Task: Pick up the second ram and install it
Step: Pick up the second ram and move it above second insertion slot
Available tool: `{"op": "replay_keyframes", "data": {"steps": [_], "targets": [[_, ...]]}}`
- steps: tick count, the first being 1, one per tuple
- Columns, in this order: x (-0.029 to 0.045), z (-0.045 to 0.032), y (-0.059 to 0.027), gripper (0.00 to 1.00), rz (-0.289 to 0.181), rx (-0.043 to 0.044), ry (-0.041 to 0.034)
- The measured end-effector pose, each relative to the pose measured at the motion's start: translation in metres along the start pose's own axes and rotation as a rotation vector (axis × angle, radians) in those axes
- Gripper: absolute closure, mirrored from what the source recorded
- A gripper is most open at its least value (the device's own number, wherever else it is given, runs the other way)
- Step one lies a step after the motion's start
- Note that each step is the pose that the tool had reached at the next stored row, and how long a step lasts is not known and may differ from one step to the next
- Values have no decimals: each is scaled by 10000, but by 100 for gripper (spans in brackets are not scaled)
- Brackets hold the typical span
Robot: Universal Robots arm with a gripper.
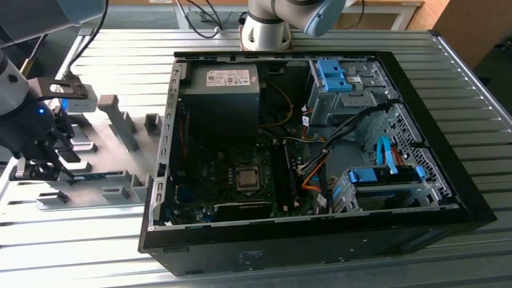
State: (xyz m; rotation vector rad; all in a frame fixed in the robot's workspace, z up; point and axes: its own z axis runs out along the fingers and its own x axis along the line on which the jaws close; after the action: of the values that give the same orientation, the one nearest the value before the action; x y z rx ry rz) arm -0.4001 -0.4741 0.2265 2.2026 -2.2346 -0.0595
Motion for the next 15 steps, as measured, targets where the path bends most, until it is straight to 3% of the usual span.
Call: {"op": "replay_keyframes", "data": {"steps": [8,15], "targets": [[-15,39,-2,58,1,-1,1],[-26,156,-5,58,0,-1,1]]}}
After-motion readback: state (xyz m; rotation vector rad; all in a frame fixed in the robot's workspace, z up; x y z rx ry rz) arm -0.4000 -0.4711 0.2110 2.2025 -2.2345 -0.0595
